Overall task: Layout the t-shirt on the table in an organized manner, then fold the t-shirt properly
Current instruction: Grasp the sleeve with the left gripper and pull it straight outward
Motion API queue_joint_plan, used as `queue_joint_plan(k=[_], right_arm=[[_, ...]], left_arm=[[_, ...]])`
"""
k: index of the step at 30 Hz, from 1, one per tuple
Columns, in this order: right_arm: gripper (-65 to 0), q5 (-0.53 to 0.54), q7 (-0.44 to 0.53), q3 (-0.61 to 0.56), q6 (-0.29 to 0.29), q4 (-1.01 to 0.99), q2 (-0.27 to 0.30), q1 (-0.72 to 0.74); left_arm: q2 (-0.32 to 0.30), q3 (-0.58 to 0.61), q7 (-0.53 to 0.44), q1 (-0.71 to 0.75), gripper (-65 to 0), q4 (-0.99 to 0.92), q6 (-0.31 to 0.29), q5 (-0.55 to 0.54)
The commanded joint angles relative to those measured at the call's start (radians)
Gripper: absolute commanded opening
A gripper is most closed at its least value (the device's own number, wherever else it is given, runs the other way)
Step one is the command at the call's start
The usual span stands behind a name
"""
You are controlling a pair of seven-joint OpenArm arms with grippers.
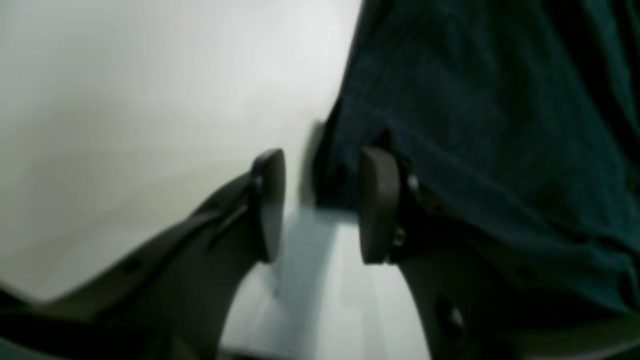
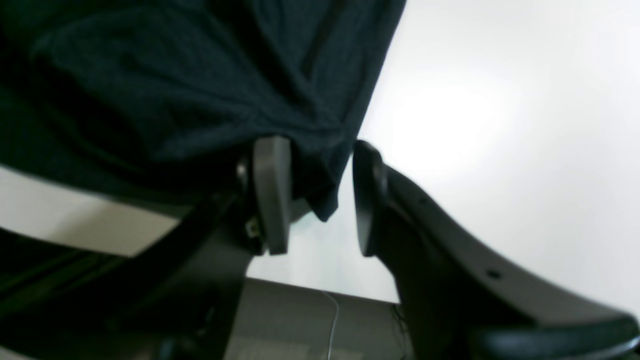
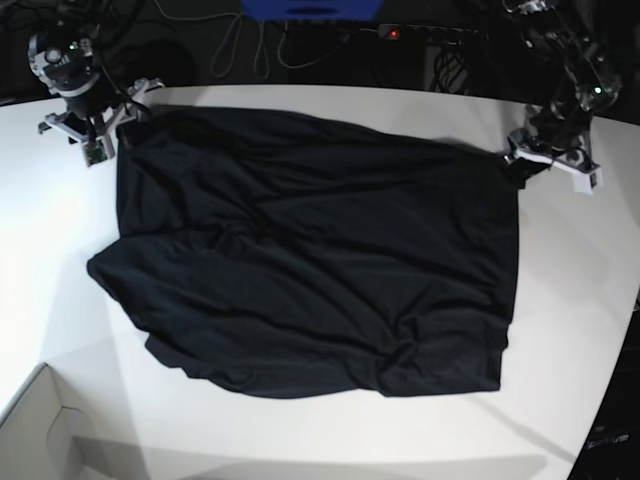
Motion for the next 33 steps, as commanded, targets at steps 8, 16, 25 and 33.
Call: queue_joint_plan(k=[8, 16, 25, 33], right_arm=[[-43.5, 0.012, 0.017, 0.003, -0.001, 0.014, 0.009, -0.007], [-43.5, 0.010, 0.017, 0.005, -0.001, 0.014, 0.009, -0.003], [-43.5, 0.010, 0.017, 0.005, -0.001, 0.014, 0.009, 0.000], [-43.5, 0.009, 0.017, 0.005, -0.001, 0.014, 0.009, -0.006]], left_arm=[[-0.018, -0.001, -0.005, -0.039, -64.6, -0.001, -0.002, -0.015], [-0.012, -0.001, 0.000, -0.061, -64.9, 0.143, -0.003, -0.024], [-0.015, 0.098, 0.000, -0.251, -64.9, 0.223, 0.003, -0.020], [-0.017, 0.169, -0.009, -0.323, -64.5, 0.058, 0.004, -0.012]])
